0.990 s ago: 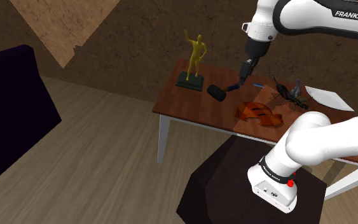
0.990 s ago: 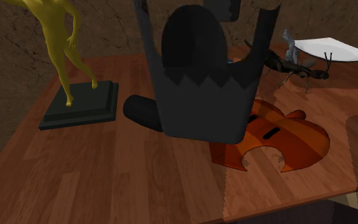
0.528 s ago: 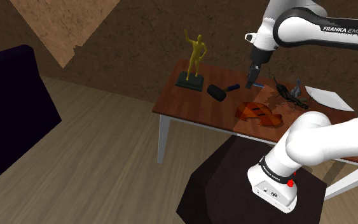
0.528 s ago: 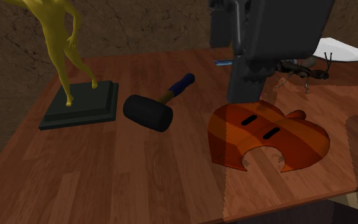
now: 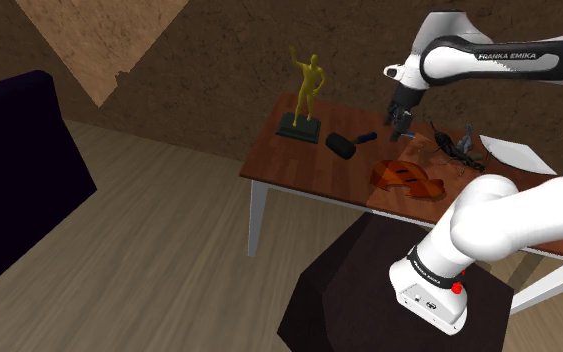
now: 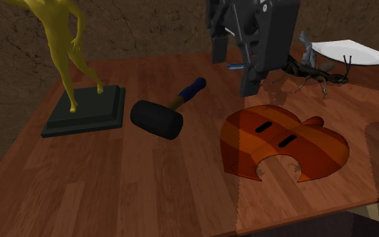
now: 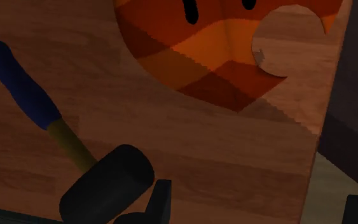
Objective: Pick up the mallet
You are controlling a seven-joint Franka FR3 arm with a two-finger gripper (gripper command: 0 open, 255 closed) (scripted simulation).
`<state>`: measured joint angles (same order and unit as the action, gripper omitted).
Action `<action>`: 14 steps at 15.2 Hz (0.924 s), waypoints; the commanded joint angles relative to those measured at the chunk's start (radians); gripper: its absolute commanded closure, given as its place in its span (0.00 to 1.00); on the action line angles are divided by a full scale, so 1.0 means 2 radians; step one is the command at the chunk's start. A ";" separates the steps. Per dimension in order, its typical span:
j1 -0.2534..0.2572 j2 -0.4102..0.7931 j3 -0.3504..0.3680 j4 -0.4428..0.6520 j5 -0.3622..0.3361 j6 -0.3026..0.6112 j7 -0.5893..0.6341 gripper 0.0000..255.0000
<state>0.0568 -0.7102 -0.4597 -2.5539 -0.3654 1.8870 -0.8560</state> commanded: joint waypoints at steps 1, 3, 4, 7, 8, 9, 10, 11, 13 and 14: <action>0.011 0.030 -0.037 0.008 -0.010 0.030 -0.054 0.00; 0.025 0.064 -0.073 0.022 -0.012 0.057 -0.105 0.00; 0.034 0.082 -0.092 0.030 -0.011 0.070 -0.132 0.00; 0.067 0.143 -0.150 0.059 0.006 0.109 -0.217 0.00; 0.081 0.166 -0.170 0.070 0.017 0.121 -0.248 0.00; 0.096 0.190 -0.191 0.082 0.032 0.133 -0.281 0.00; 0.112 0.216 -0.213 0.094 0.050 0.145 -0.316 0.00; 0.129 0.245 -0.235 0.107 0.074 0.156 -0.353 0.00; 0.161 0.313 -0.277 0.136 0.142 0.173 -0.442 0.00; 0.171 0.354 -0.292 0.152 0.188 0.178 -0.494 0.00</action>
<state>0.3719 -0.0791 -1.0085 -2.2772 -0.0777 2.2266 -1.7357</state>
